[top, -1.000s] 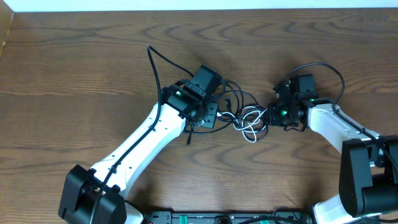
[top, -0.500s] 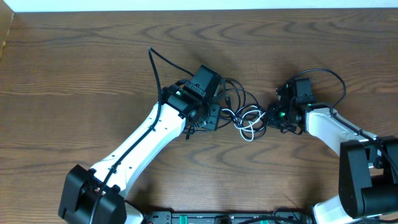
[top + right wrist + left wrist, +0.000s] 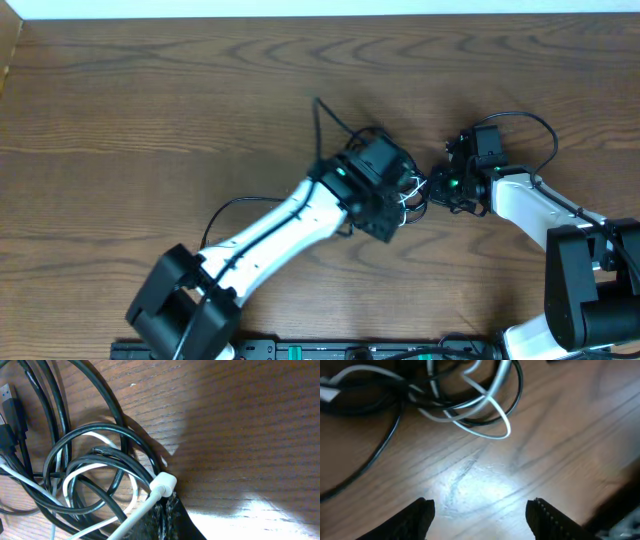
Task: Untangle cables
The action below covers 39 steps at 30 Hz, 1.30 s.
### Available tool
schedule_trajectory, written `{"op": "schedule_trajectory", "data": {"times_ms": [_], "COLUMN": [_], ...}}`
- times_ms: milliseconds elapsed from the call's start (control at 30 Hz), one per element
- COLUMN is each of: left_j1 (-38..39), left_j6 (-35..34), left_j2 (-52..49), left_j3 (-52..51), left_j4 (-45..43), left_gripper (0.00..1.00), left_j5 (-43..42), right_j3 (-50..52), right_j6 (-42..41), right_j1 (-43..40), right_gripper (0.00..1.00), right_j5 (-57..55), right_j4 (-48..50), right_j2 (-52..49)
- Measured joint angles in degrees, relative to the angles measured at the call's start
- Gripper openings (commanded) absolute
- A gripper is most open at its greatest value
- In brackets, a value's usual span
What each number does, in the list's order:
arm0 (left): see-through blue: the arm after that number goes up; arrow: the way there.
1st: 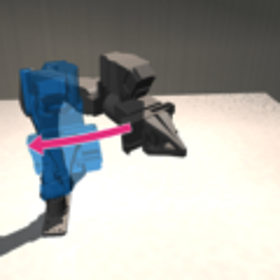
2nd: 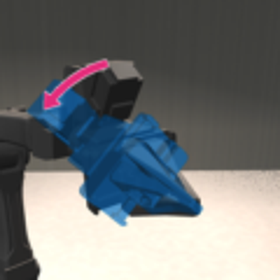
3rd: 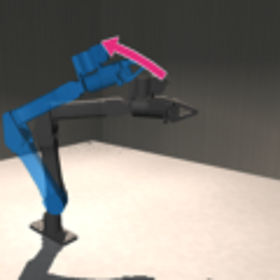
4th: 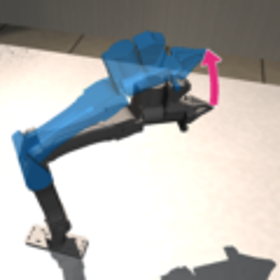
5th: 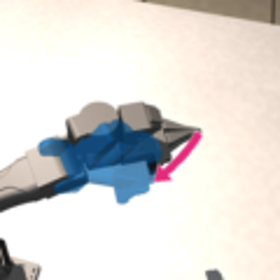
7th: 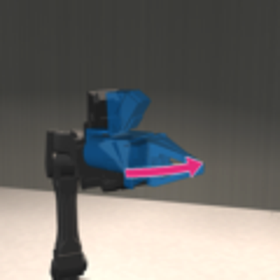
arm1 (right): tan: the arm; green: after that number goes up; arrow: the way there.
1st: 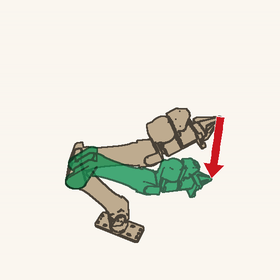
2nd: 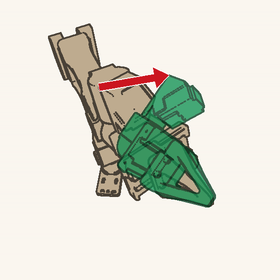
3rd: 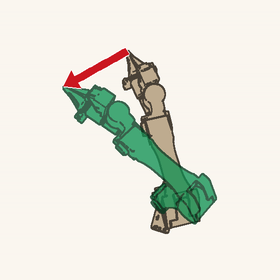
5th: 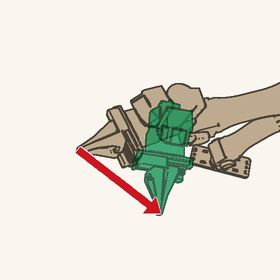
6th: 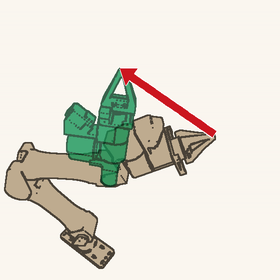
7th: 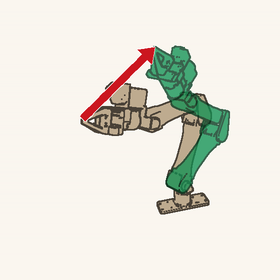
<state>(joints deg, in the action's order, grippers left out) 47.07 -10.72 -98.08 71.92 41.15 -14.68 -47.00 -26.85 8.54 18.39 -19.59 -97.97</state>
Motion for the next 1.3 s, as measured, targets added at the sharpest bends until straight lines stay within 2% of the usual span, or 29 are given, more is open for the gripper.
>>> {"op": "schedule_trajectory", "data": {"times_ms": [167,233,467,567,667,733,867,1067,1300], "left_j1": [6.4,7.2,9.0,10.5,11.7,11.8,6.6,-8.5,-10.3], "left_j6": [3.7,4.0,4.7,7.8,11.8,11.8,2.3,-16.5,-23.9], "left_j2": [-0.2,-0.2,-0.2,-1.1,-3.8,-5.1,-5.3,-5.3,-6.8], "left_j3": [-0.2,-0.2,-0.2,-0.2,-0.2,-0.2,-0.2,-0.2,-0.3], "left_j4": [-4.6,-6.1,-11.5,-13.6,-14.2,-14.2,-14.5,-15.3,-22.0], "left_gripper": [0.65,0.65,0.65,0.70,0.70,0.70,0.73,0.76,0.76], "left_j5": [12.6,14.9,18.2,18.7,20.6,21.1,16.7,8.2,0.9], "right_j3": [-0.1,-0.2,-0.3,-0.4,-0.4,-0.5,-0.7,-0.9,-0.9], "right_j6": [-5.5,-7.6,-11.6,-13.6,-14.6,-14.9,-15.1,-15.0,-9.8], "right_j1": [-0.4,-1.4,-4.3,-4.3,-4.3,-4.4,-4.7,-5.1,-4.2], "right_gripper": [0.01,0.01,0.01,0.01,0.01,0.01,0.01,0.01,0.01], "right_j5": [-1.2,-2.0,-2.7,-2.9,-2.8,-2.9,-2.6,-1.7,-1.3], "right_j4": [-1.9,-2.8,-4.9,-5.3,-5.6,-6.3,-7.8,-10.0,-10.4], "right_j2": [0.2,0.6,0.9,1.0,1.0,1.0,1.0,1.1,1.1]}}
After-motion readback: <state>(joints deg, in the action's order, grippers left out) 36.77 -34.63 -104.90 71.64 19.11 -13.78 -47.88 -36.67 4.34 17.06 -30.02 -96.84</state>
